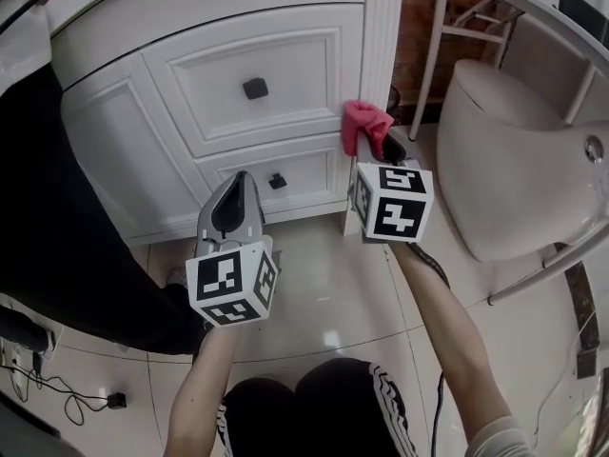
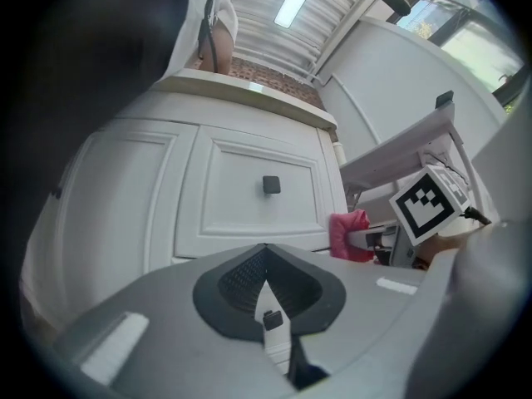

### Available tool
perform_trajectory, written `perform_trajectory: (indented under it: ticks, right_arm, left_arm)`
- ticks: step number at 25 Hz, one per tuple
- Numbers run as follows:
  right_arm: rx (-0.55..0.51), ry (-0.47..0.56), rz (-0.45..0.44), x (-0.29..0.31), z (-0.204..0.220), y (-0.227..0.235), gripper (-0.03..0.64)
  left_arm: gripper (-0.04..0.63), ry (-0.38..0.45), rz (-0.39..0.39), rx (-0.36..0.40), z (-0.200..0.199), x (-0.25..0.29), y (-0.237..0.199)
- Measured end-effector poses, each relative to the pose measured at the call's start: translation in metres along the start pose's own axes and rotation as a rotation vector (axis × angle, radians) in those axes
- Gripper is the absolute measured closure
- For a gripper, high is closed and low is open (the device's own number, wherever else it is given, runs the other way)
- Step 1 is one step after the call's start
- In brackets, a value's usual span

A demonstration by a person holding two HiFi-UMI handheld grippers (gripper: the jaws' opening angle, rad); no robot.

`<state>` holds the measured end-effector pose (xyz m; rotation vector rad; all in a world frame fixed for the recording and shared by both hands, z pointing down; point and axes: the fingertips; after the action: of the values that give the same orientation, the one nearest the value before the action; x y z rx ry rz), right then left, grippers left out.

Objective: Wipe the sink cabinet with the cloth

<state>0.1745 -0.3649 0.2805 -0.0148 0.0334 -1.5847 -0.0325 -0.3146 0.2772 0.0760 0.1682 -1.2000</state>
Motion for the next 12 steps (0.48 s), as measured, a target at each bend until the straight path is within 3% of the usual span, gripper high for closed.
perform_trajectory:
  ticks: [3, 7, 12]
  right_arm:
    - [0.05, 0.038, -0.049, -0.018, -0.007, -0.025, 0.555]
    - [0.111, 0.065, -0.235, -0.029, 0.0, -0.115, 0.555]
    - [0.094, 0.044, -0.358, -0.014, 0.035, -0.229, 0.555]
  left_arm:
    - [0.58, 0.008, -0.092, -0.006, 0.005, -0.015, -0.03]
    - [0.58, 0.01, -0.221, -0.02, 0.013, -0.04, -0.081]
    - [0.58, -0.019, -0.224, 0.04, 0.023, -0.057, -0.108]
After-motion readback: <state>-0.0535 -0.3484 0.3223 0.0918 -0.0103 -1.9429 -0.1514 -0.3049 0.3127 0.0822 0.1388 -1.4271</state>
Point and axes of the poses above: the fingertips, and each gripper's own axes: x forward along the fingers, y to its right, z out of its underside, and after that the axes turned 3 degrees about y, right-handed
